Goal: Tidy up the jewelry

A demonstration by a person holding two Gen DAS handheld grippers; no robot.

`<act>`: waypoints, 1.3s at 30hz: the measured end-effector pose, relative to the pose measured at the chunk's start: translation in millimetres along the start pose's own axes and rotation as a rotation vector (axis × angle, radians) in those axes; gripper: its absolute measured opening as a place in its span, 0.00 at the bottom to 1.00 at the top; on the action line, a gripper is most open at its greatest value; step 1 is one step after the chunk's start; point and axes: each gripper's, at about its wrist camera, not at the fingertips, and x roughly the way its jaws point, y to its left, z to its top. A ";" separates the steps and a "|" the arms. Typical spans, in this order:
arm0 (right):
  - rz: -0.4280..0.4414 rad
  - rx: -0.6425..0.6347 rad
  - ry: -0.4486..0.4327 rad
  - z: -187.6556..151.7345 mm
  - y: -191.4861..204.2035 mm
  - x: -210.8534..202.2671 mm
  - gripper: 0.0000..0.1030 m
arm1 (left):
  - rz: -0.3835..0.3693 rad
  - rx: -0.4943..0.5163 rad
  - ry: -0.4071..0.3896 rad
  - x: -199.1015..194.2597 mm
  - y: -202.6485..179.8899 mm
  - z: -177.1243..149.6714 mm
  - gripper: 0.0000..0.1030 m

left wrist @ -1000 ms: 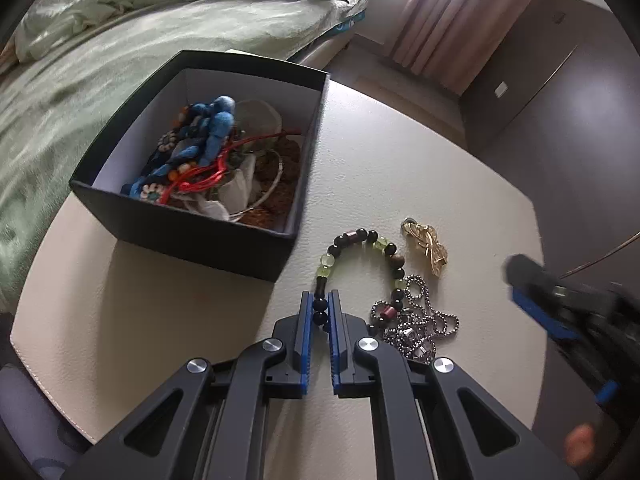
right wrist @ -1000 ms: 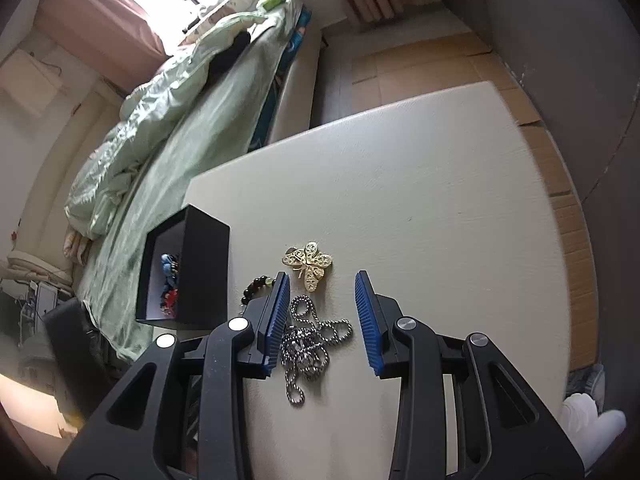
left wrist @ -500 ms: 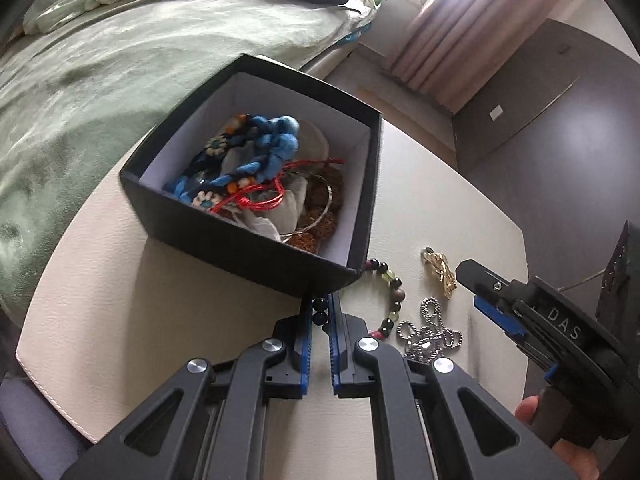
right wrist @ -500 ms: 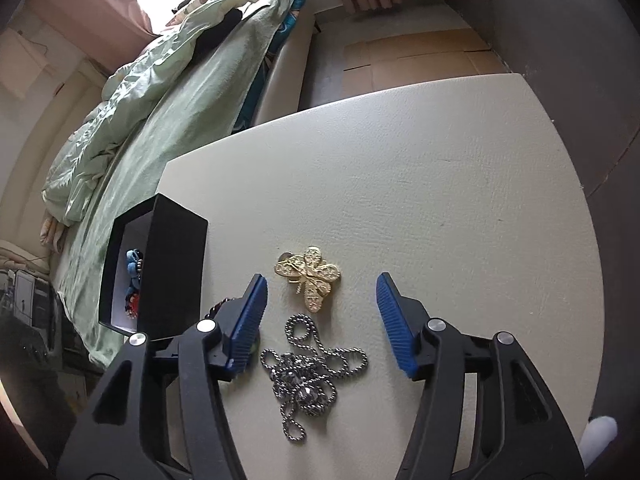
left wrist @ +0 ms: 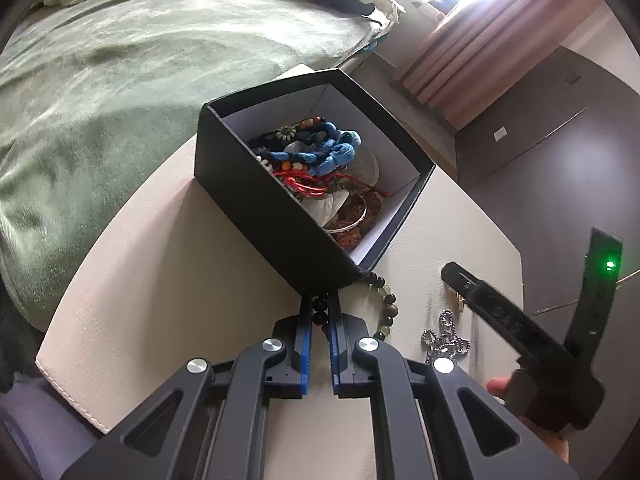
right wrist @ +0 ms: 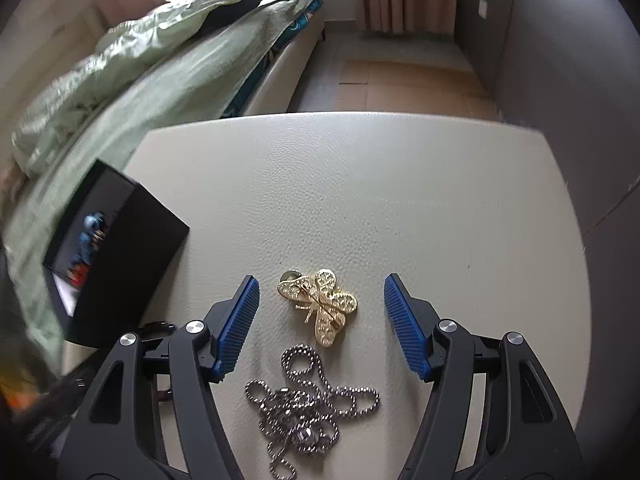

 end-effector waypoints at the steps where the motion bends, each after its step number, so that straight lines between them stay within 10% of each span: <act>1: -0.016 -0.018 -0.004 -0.4 2.7 1.2 0.63 | -0.003 -0.004 0.000 -1.1 1.5 0.2 0.05; 5: -0.091 -0.082 -0.021 -3.9 7.0 2.3 0.30 | -0.011 -0.023 0.000 -2.9 1.8 -0.7 0.05; 13: 0.070 0.030 -0.001 -4.8 -16.5 -17.6 0.28 | -0.057 0.011 -0.013 -12.5 -25.3 -0.9 0.05; 14: 0.085 0.043 -0.005 -4.1 -18.4 -21.2 0.13 | -0.063 0.018 -0.017 -15.6 -28.5 -0.4 0.05; 17: 0.143 0.081 -0.008 -3.0 -25.5 -28.8 0.09 | -0.081 0.037 -0.029 -25.3 -36.3 2.3 0.05; 33: 0.177 0.125 -0.019 0.9 -31.0 -38.8 0.02 | -0.129 0.115 -0.124 -72.5 -70.0 37.7 0.05; 36: 0.135 0.144 0.050 0.6 -32.8 -27.8 0.06 | -0.127 0.119 -0.141 -79.0 -67.4 47.2 0.05; 39: 0.077 0.137 0.048 0.0 -31.4 -26.6 0.66 | -0.128 0.126 -0.154 -83.8 -63.9 55.5 0.05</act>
